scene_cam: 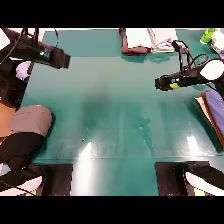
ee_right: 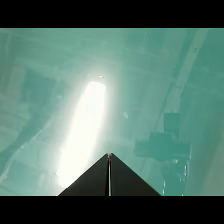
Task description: Fold the shirts.
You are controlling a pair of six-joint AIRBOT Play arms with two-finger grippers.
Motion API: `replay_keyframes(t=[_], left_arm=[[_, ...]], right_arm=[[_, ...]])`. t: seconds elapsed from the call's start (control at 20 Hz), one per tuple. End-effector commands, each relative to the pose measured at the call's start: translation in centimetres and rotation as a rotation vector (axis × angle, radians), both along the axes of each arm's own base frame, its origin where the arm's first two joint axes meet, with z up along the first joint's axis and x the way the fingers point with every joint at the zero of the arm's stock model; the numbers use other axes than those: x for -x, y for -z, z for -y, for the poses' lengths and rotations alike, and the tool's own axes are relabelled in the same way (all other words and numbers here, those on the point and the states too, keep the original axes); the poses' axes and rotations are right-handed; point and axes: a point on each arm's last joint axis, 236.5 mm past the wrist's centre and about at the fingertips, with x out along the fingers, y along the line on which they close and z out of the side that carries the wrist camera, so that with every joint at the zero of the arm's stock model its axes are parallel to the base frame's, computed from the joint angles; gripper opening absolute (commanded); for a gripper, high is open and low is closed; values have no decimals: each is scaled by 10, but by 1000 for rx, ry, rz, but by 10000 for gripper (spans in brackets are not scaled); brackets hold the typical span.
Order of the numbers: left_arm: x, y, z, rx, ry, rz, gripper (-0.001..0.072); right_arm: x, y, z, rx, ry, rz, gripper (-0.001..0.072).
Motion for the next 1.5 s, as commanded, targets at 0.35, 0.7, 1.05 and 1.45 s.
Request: replay_keyframes(t=[0.35,0.7,1.05,1.45], left_arm=[[80,126,-185,-180,-435,-557,381],[120,244,-210,-168,-573,-690,666],[119,234,-210,-169,-548,-630,33],[88,-43,-173,25,-488,107,30]], right_arm=[[-2,-2,0,-2,2,9,19],[-2,-2,-1,-2,1,9,19],[-9,-7,-1,-10,12,45,19],[-37,-140,-4,-62,13,334,19]])
